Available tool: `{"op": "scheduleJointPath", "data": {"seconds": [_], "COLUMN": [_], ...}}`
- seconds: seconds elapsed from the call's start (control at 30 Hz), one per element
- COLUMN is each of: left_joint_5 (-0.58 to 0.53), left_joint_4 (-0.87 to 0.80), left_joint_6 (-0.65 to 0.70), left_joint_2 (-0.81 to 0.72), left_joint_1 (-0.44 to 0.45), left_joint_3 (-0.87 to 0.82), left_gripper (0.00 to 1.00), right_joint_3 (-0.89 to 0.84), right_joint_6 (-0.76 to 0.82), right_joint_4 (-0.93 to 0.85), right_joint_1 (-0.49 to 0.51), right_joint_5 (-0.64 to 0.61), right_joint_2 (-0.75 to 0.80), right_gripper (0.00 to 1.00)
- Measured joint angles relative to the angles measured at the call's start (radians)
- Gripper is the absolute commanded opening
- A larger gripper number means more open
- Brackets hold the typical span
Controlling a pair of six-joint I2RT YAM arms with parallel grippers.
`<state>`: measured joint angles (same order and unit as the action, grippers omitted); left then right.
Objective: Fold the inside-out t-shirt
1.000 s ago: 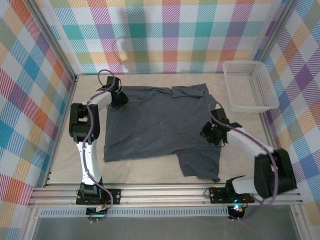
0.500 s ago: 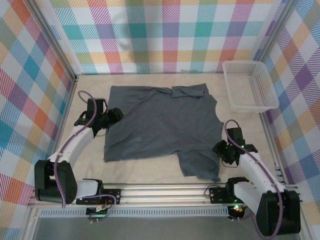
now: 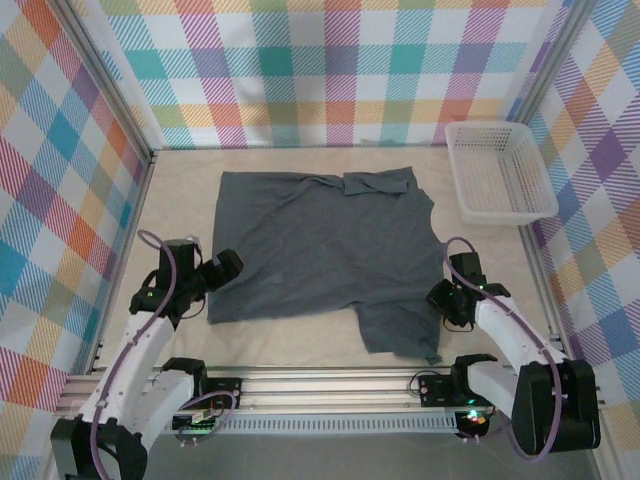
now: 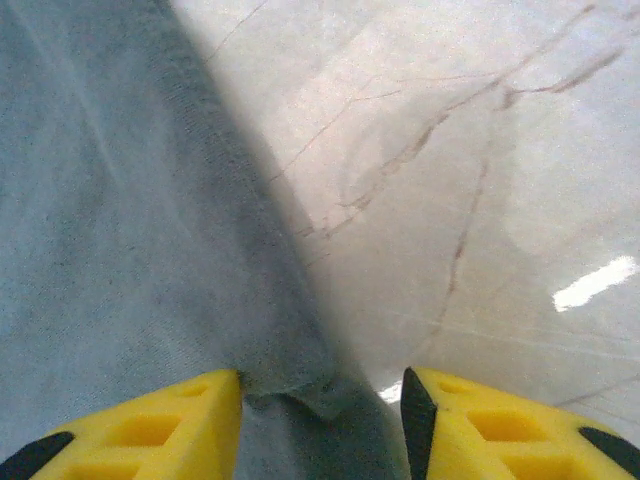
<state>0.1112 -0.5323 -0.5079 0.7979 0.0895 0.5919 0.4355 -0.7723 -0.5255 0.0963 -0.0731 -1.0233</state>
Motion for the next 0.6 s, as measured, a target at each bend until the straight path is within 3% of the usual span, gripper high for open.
{"op": "scheduleJointPath", "data": {"seconds": [0.1, 0.2, 0.3, 0.4, 0.6], "left_joint_5": [-0.016, -0.027, -0.042, -0.079, -0.136], "left_joint_4": [-0.036, -0.06, -0.093, -0.149, -0.282], "left_joint_6": [-0.006, -0.024, -0.05, -0.108, -0.241], "left_joint_2": [-0.045, -0.055, -0.051, -0.044, 0.016], "left_joint_1": [0.0, 0.0, 0.0, -0.001, -0.003], "left_joint_3": [-0.026, -0.032, -0.032, -0.032, -0.032], "left_gripper": [1.0, 0.93, 0.9, 0.85, 0.76], "right_joint_3": [0.0, 0.001, 0.024, 0.032, 0.036], "right_joint_6": [-0.005, -0.006, -0.013, -0.028, -0.067], "right_joint_4": [0.005, 0.032, 0.029, 0.019, -0.059], "right_joint_1": [0.0, 0.0, -0.006, -0.005, -0.004], "right_joint_5": [-0.006, 0.003, 0.005, -0.002, -0.041], "right_joint_2": [0.003, -0.051, -0.095, -0.054, 0.195], "right_gripper": [0.39, 0.18, 0.05, 0.01, 0.0]}}
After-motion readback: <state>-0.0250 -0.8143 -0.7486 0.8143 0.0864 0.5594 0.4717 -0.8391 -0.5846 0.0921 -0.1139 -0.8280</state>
